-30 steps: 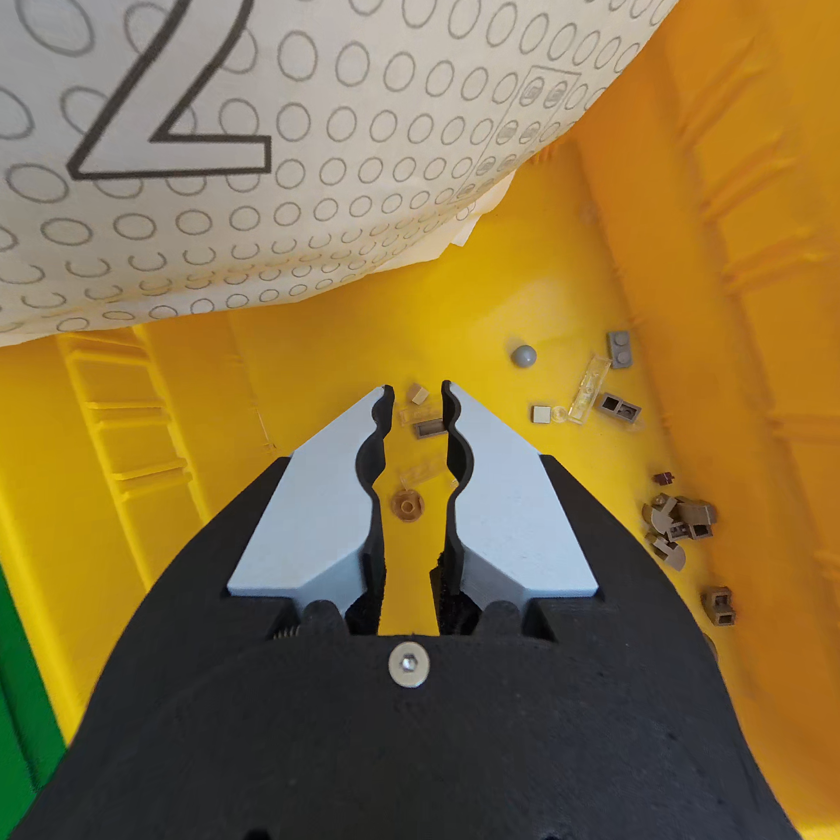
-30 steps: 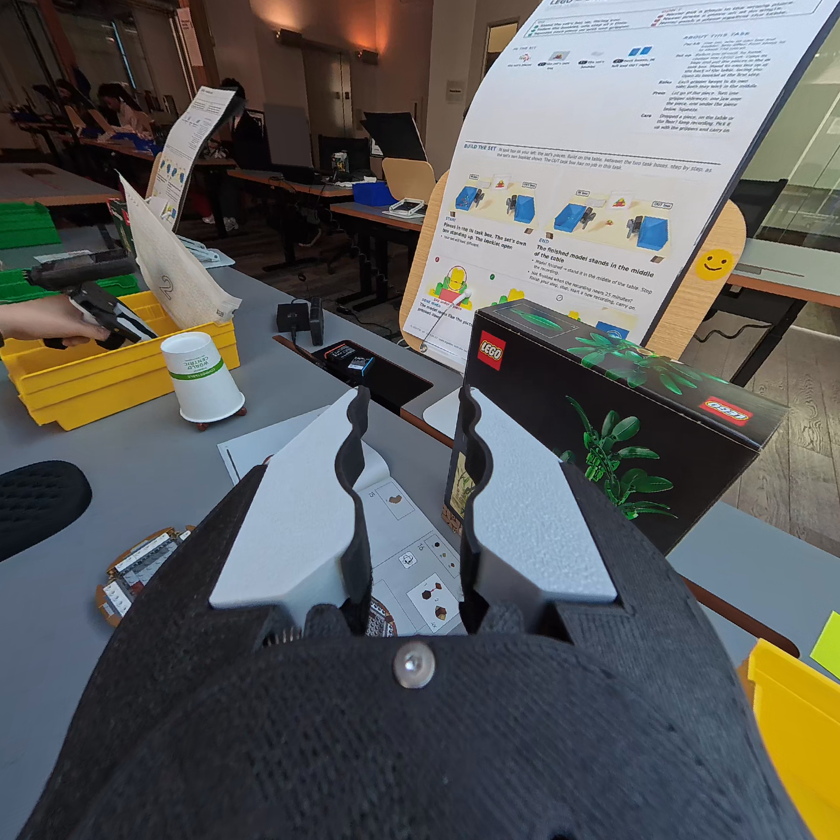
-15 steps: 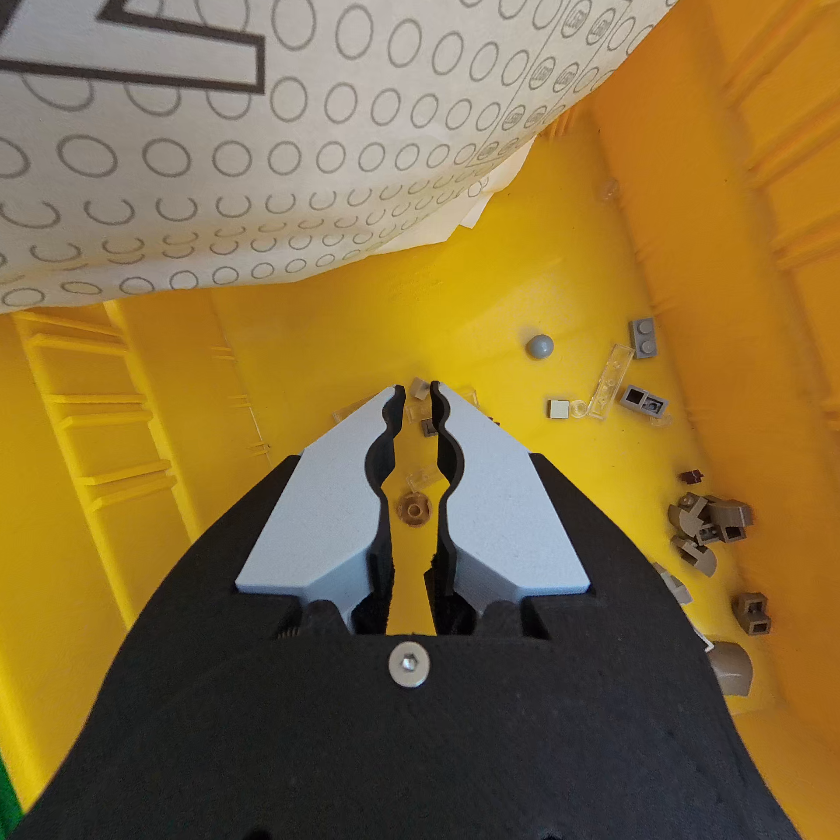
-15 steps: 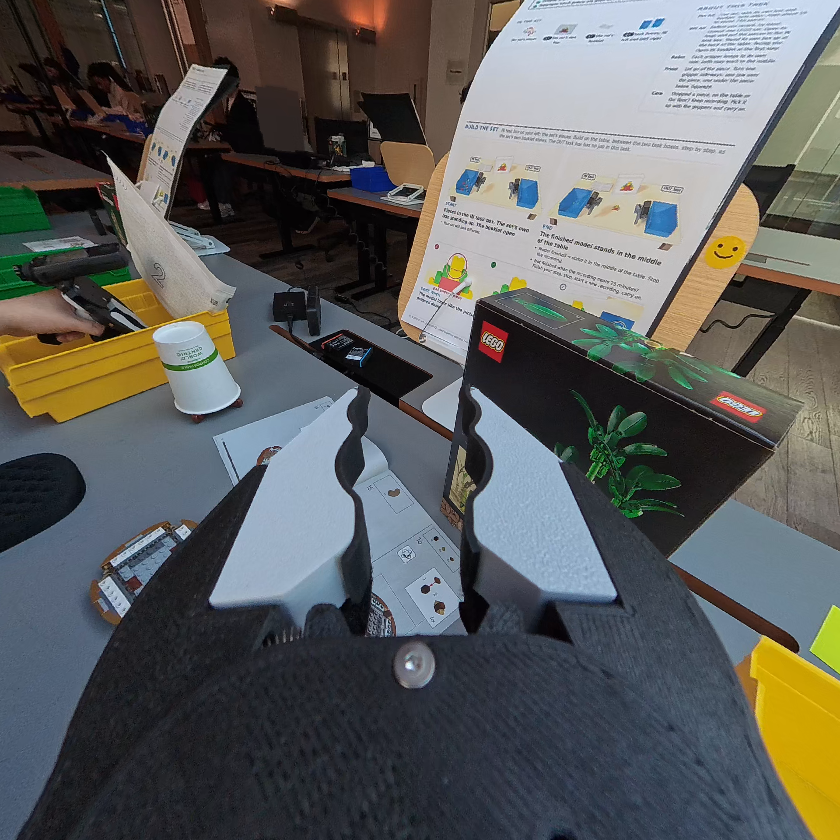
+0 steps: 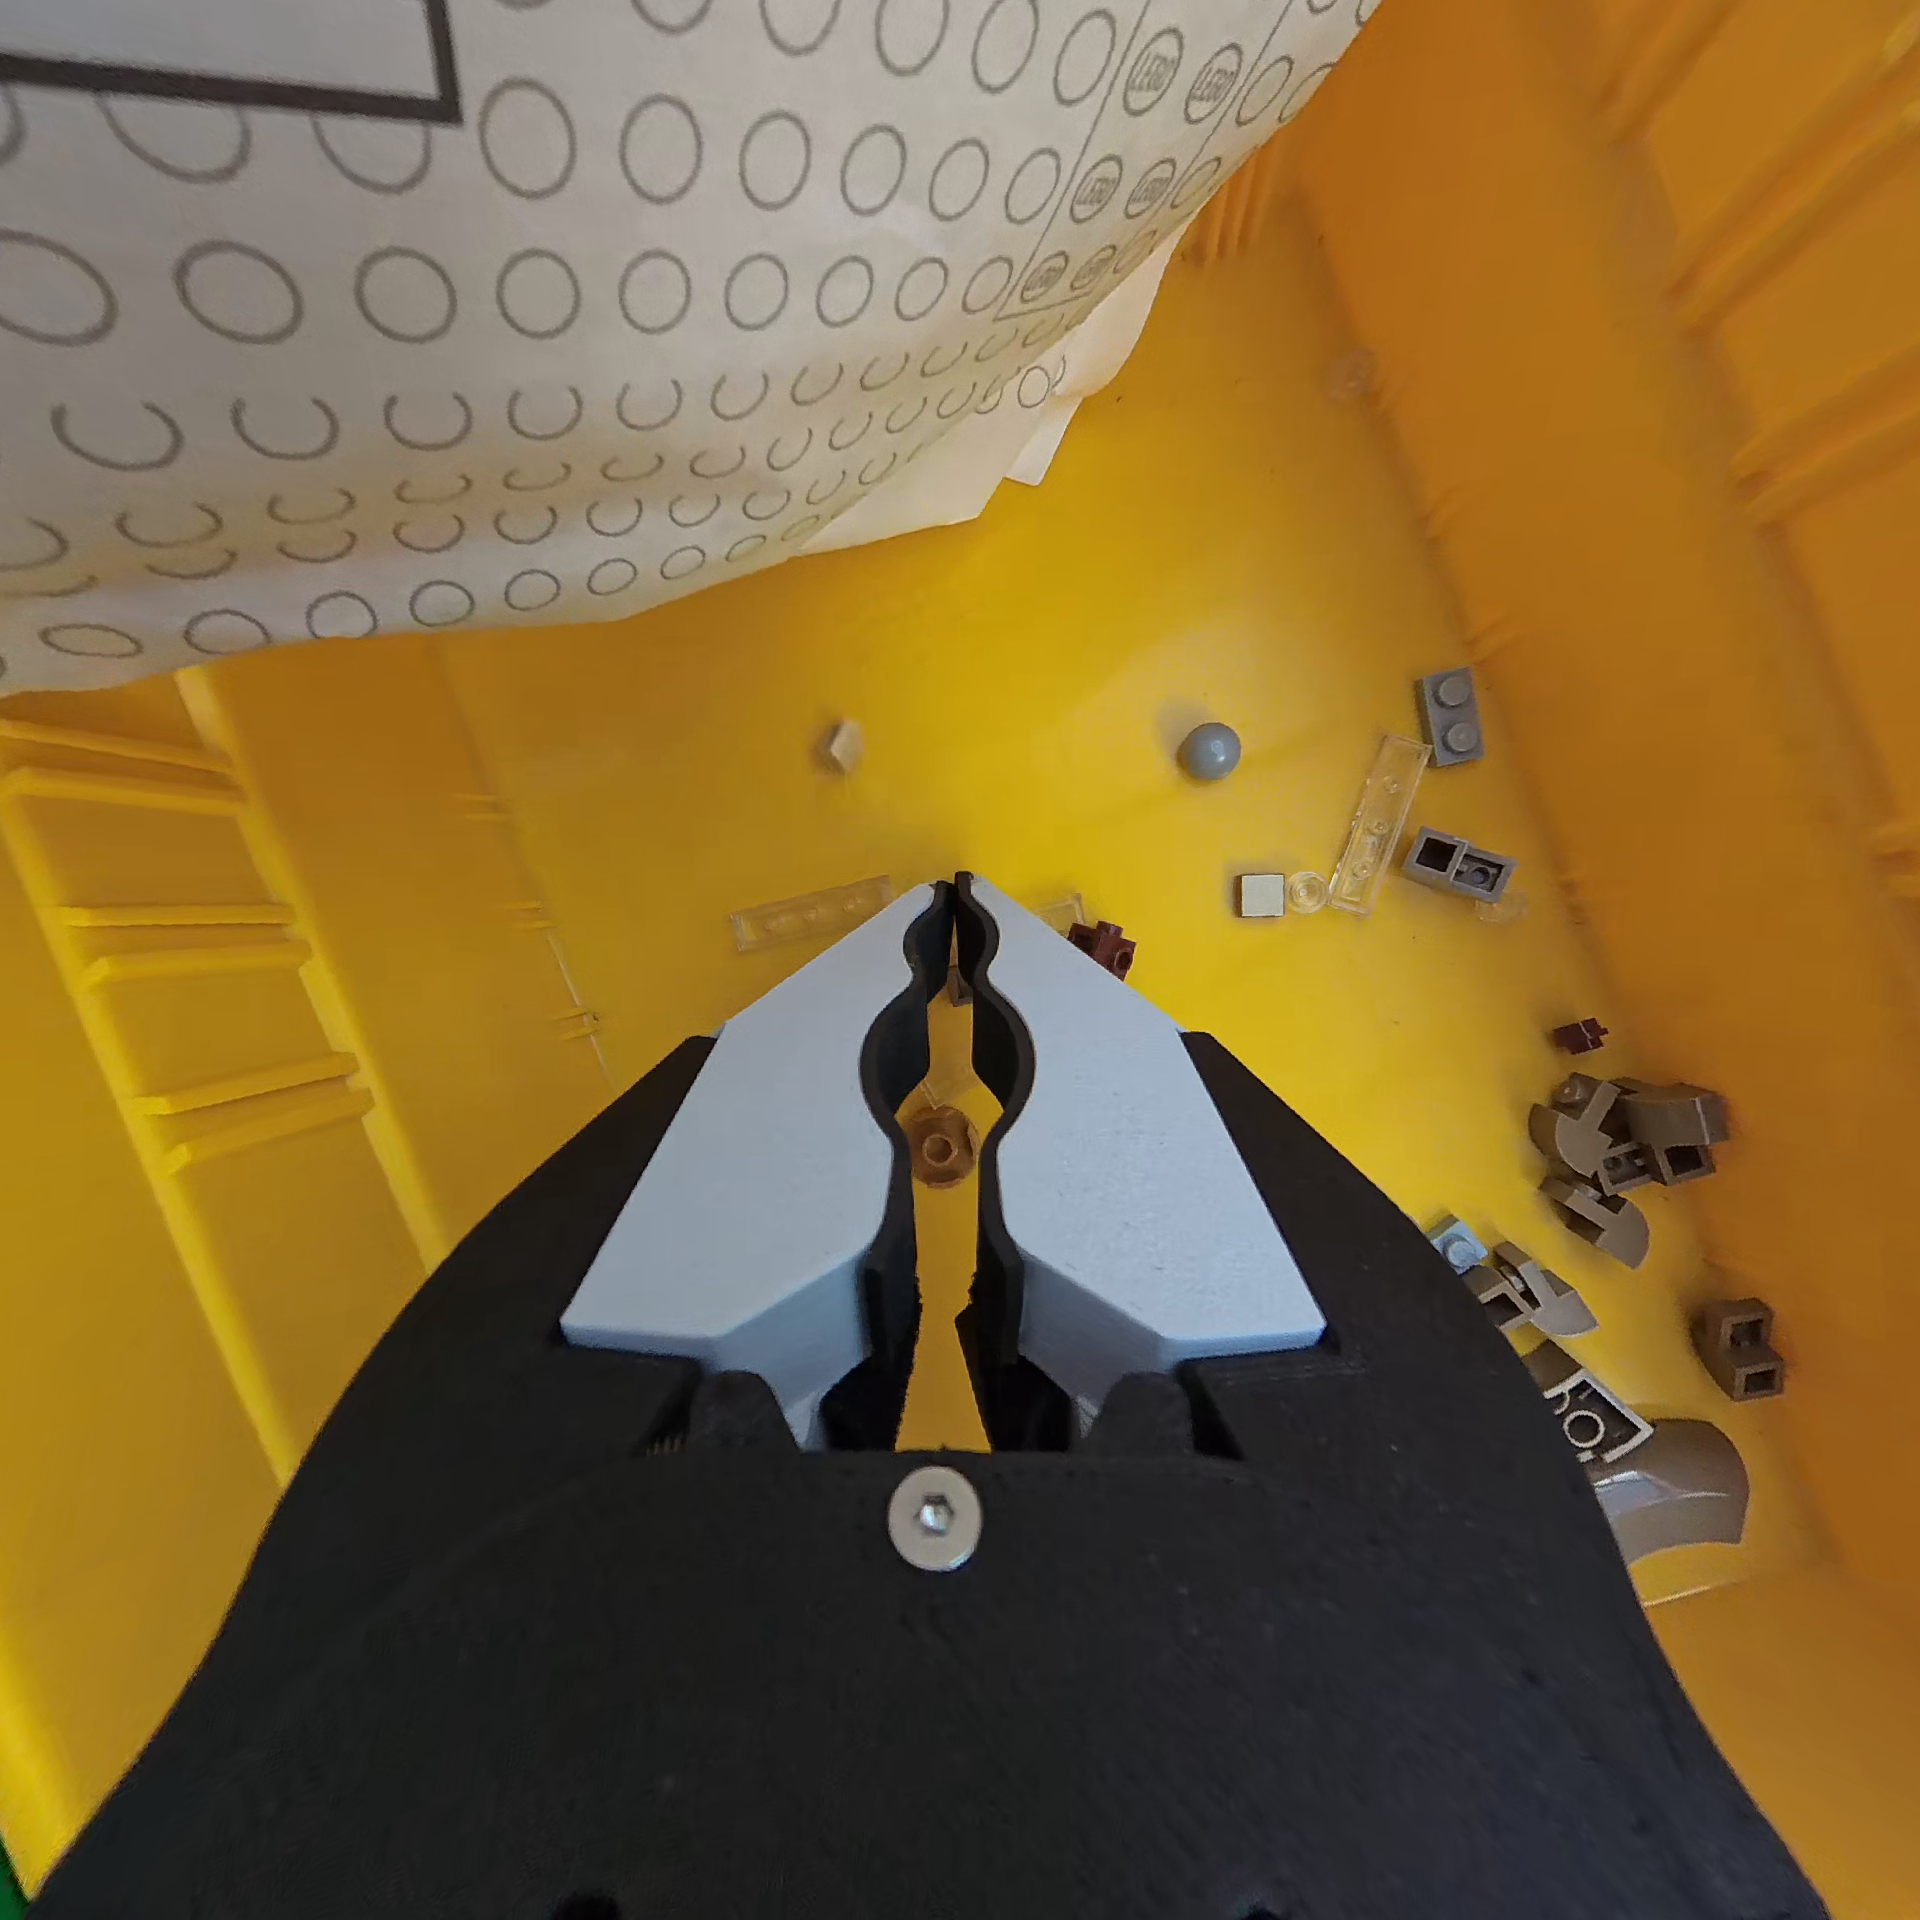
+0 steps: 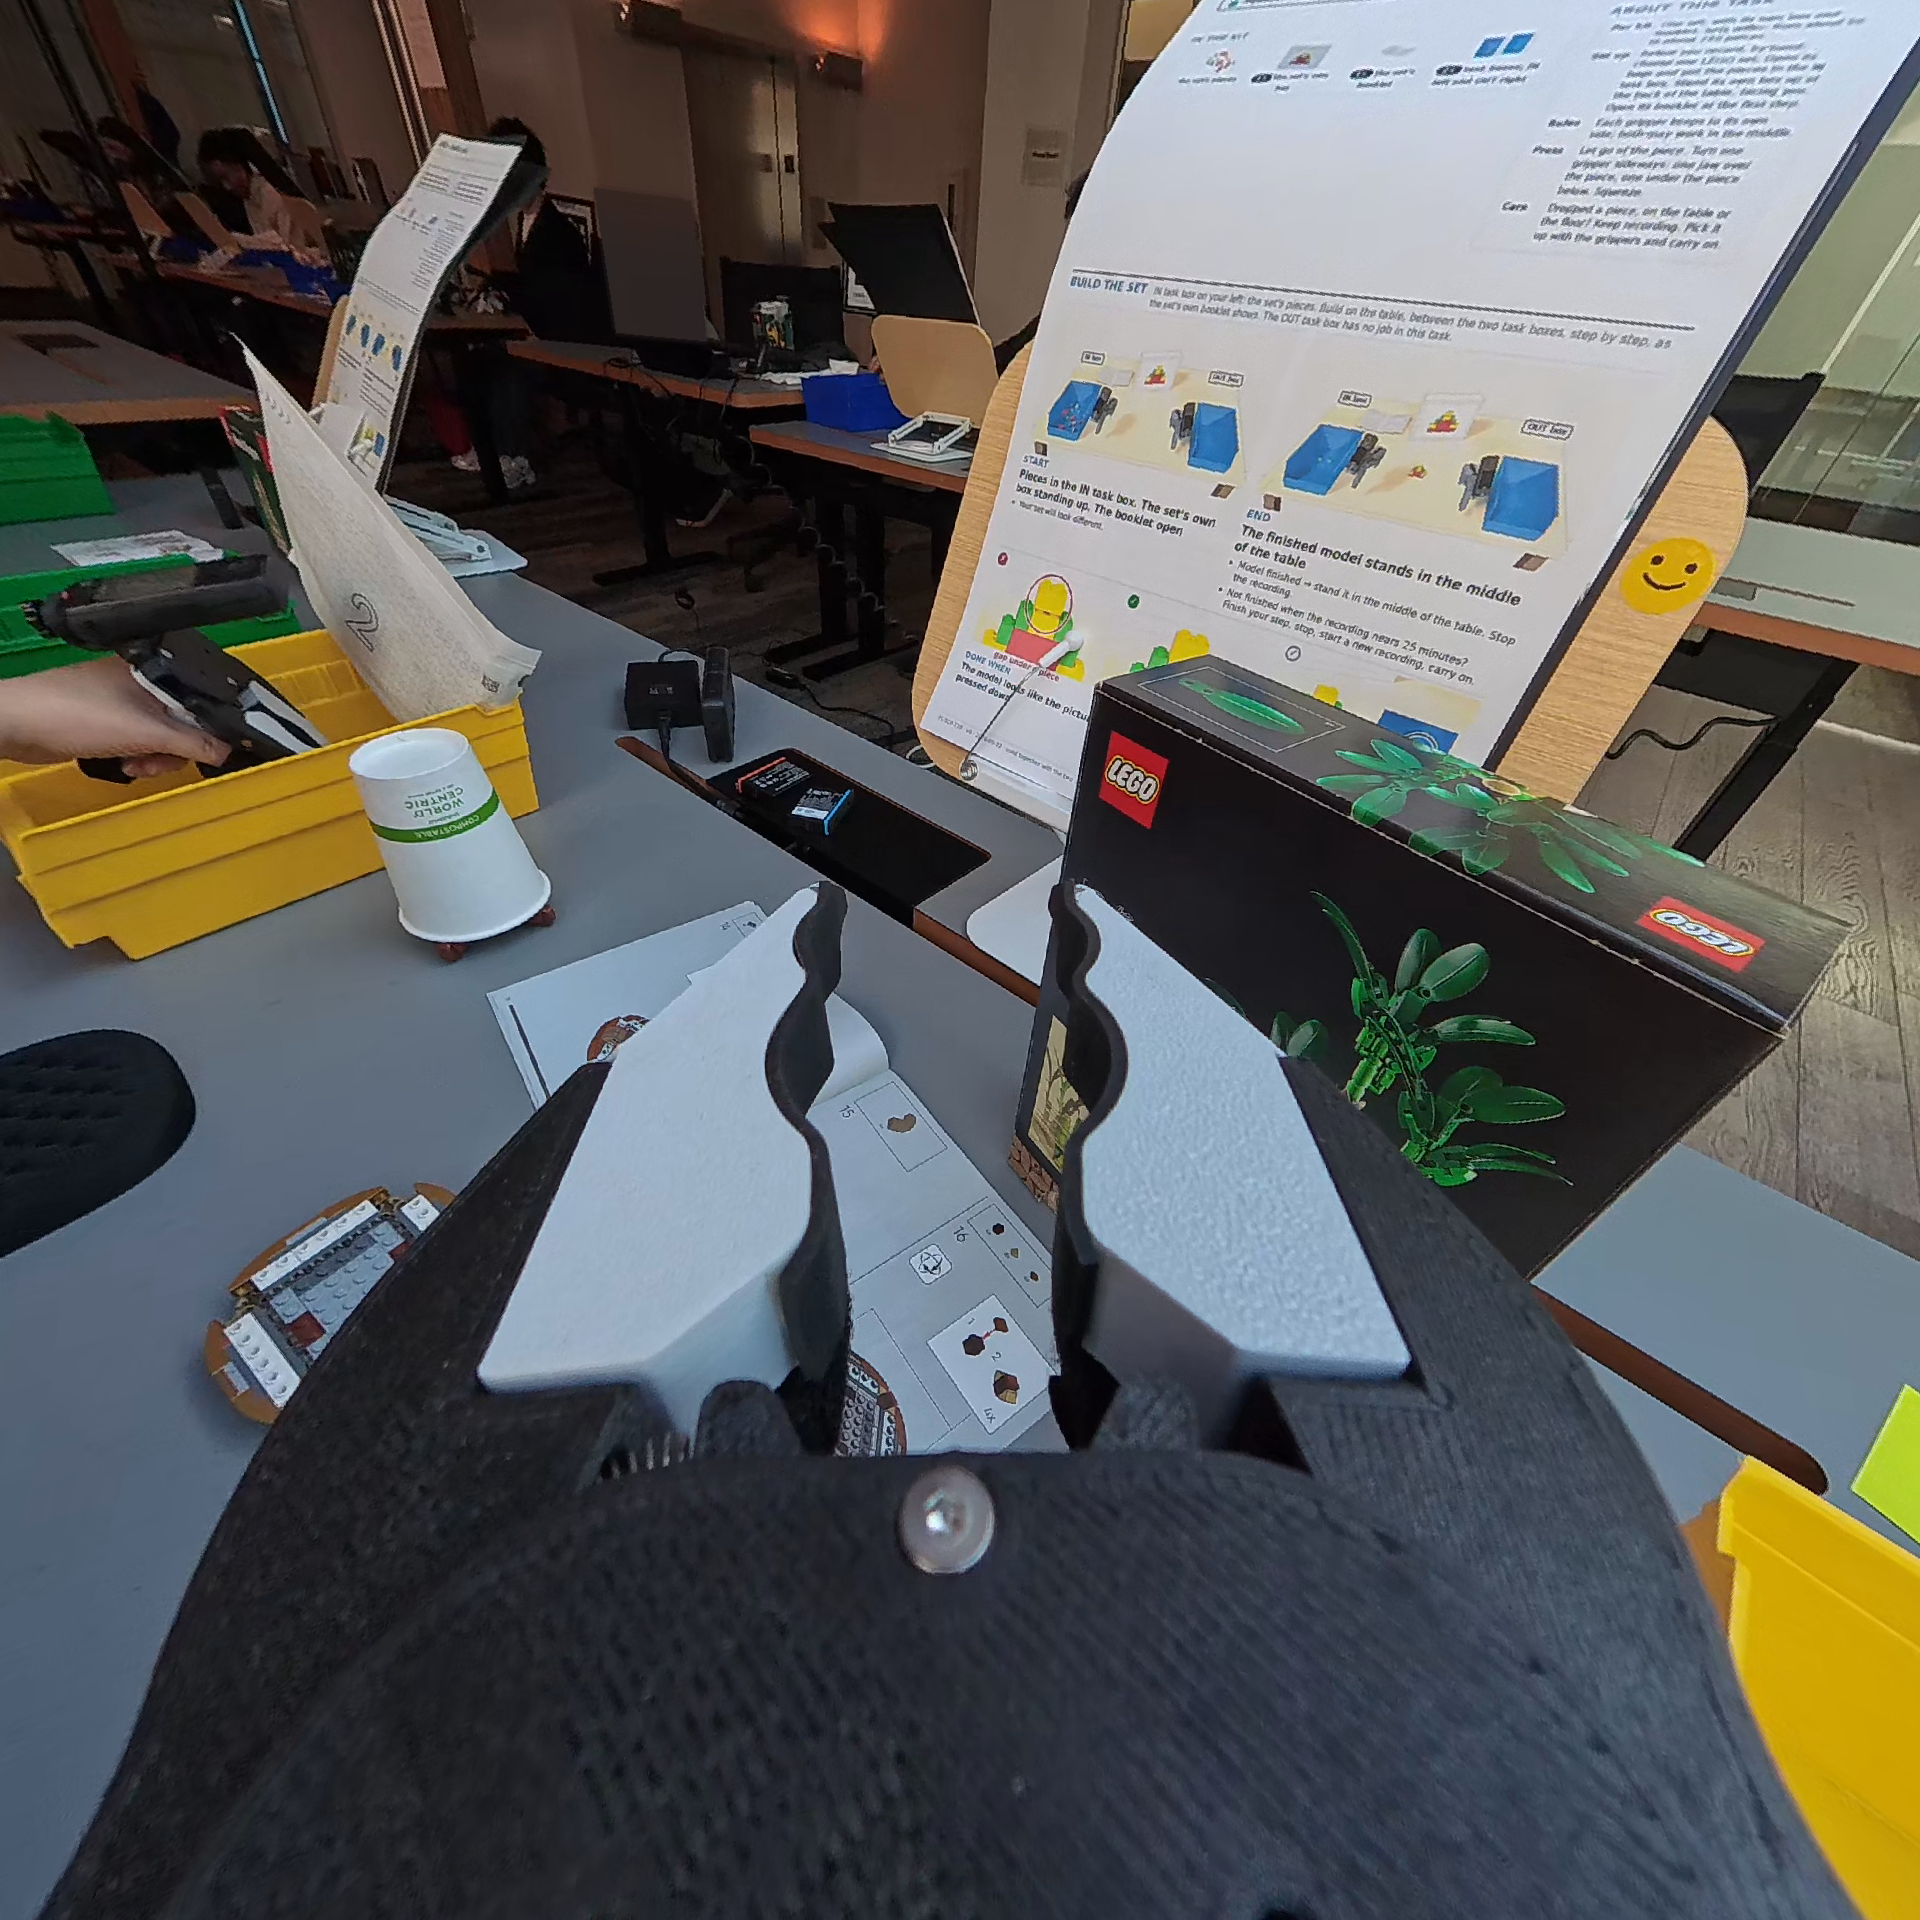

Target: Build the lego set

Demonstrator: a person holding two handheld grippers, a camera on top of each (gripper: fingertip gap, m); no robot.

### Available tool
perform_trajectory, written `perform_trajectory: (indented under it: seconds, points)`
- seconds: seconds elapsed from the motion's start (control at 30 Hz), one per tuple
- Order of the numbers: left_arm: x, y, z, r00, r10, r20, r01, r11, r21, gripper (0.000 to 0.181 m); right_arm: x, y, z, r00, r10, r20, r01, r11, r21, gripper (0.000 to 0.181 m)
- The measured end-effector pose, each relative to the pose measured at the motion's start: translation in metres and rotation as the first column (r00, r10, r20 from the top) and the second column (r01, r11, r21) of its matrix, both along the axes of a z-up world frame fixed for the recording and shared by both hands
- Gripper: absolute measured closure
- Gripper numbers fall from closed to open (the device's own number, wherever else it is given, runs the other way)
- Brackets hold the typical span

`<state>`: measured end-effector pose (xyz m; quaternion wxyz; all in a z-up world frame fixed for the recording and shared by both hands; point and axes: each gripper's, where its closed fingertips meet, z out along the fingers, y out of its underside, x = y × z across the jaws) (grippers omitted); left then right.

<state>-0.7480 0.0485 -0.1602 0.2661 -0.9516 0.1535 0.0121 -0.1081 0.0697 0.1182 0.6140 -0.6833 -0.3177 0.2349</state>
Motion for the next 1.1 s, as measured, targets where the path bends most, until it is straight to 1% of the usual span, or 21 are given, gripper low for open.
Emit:
perform_trajectory:
  seconds: [0.13,0.23,0.27,0.37,0.5,0.67,0.73,0.77,0.8,1.0,1.03,1.1]
  points:
    - [0.000,0.000,0.010,1.000,0.014,0.022,-0.014,0.999,0.043,0.181,0.001,0.000,0.000,1.000,-0.002,-0.002,0.002,1.000,0.001,0.140]
    - [-0.008,0.005,0.021,0.998,0.059,0.006,-0.059,0.993,0.100,0.181,0.002,0.001,0.001,1.000,-0.002,-0.008,0.002,1.000,0.001,0.140]
    - [-0.010,0.009,0.025,0.997,0.074,0.009,-0.074,0.990,0.118,0.179,0.002,0.001,0.001,1.000,-0.002,-0.010,0.002,1.000,0.000,0.140]
    - [-0.015,0.022,0.029,0.994,0.108,0.004,-0.108,0.980,0.166,0.159,-0.001,0.001,-0.001,1.000,0.001,0.002,-0.001,1.000,-0.005,0.140]
    - [-0.009,0.034,0.016,0.995,0.083,0.060,-0.091,0.986,0.139,0.163,-0.003,0.001,-0.003,1.000,0.001,0.016,-0.001,1.000,-0.005,0.140]
    - [-0.008,0.044,0.006,0.992,0.086,0.092,-0.098,0.985,0.138,0.162,-0.001,0.004,-0.006,1.000,-0.011,0.019,0.011,1.000,-0.014,0.140]
    - [-0.011,0.044,0.002,0.993,0.090,0.080,-0.100,0.986,0.131,0.164,0.000,0.006,-0.008,1.000,-0.014,0.020,0.015,1.000,-0.020,0.140]
    - [-0.012,0.045,0.002,0.993,0.089,0.076,-0.099,0.986,0.136,0.171,0.000,0.007,-0.008,1.000,-0.016,0.021,0.017,1.000,-0.023,0.140]
    - [-0.012,0.044,0.002,0.993,0.089,0.080,-0.099,0.986,0.136,0.174,0.000,0.008,-0.009,1.000,-0.016,0.023,0.017,1.000,-0.025,0.140]
    - [-0.011,0.038,0.002,0.991,0.090,0.102,-0.103,0.985,0.137,0.176,-0.004,0.010,-0.013,0.999,-0.009,0.037,0.010,0.999,-0.032,0.140]
    - [-0.010,0.036,0.004,0.990,0.094,0.109,-0.108,0.985,0.134,0.176,-0.005,0.010,-0.013,0.999,-0.008,0.039,0.010,0.999,-0.033,0.140]
    - [-0.010,0.031,0.015,0.990,0.103,0.099,-0.119,0.979,0.169,0.176,-0.005,0.009,-0.014,0.999,-0.009,0.043,0.010,0.999,-0.032,0.140]
